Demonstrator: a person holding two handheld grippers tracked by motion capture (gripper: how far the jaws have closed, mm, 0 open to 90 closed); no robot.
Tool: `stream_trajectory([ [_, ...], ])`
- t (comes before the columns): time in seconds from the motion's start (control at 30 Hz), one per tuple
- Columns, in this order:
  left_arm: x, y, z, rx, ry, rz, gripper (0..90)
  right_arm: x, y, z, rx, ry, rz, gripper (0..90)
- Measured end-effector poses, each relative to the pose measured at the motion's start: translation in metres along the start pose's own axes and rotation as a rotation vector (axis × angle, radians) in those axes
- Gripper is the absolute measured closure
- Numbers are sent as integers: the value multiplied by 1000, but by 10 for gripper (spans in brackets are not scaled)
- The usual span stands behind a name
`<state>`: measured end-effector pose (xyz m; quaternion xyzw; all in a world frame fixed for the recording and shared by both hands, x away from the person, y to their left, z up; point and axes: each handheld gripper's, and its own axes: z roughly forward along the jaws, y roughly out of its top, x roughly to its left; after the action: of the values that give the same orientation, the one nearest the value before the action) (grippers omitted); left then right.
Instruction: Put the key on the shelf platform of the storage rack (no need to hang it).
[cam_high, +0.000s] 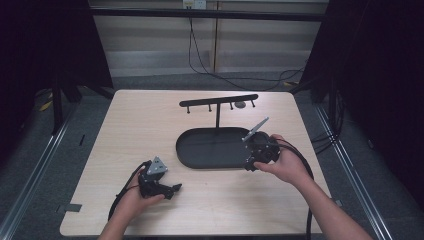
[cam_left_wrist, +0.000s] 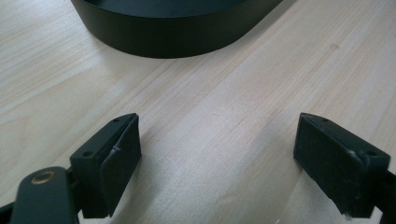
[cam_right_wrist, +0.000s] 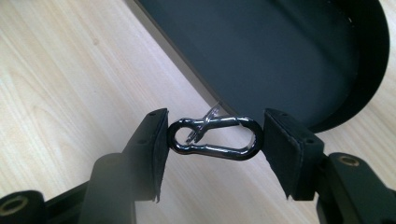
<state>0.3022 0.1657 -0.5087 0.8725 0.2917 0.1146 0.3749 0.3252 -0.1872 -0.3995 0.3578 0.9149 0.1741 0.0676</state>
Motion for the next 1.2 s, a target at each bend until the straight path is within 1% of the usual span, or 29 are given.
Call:
stream_trajectory([
  [0.17, 0, 0, 0, 0, 0, 0, 147, -4, 5, -2, -5, -1, 9, 425],
  [0.2, 0, 0, 0, 2, 0, -1, 147, -5, 6, -2, -6, -6, 1, 425],
  [0.23, 0, 0, 0, 1, 0, -1, 146, -5, 7, -3, -5, -7, 10, 425],
  [0.27, 0, 0, 0, 0, 0, -1, 146, -6, 7, -4, -9, -9, 4, 426],
  [0.33, 0, 0, 0, 2, 0, -1, 147, -7, 9, -5, -17, -6, 18, 426],
  [0.63, 0, 0, 0, 1, 0, -1, 146, -10, 12, 0, -20, -23, 29, 425],
  [0.7, 0, 0, 0, 2, 0, -1, 147, -12, 13, 1, -23, -30, 18, 425],
  [0.73, 0, 0, 0, 1, 0, -1, 146, -12, 14, 1, -17, -29, 27, 425],
  [0.83, 0, 0, 0, 1, 0, 0, 146, -13, 16, 0, -14, -36, 23, 425],
  [0.9, 0, 0, 0, 0, 0, -1, 146, -14, 18, -1, -19, -40, 20, 425],
  [0.97, 0, 0, 0, 2, 0, -1, 146, -14, 20, -2, -21, -44, 29, 425],
  [1.03, 0, 0, 0, 2, 0, -2, 146, -15, 22, -1, -26, -49, 24, 426],
  [1.2, 0, 0, 0, 1, 0, -2, 146, -19, 25, 2, -31, -52, 43, 425],
])
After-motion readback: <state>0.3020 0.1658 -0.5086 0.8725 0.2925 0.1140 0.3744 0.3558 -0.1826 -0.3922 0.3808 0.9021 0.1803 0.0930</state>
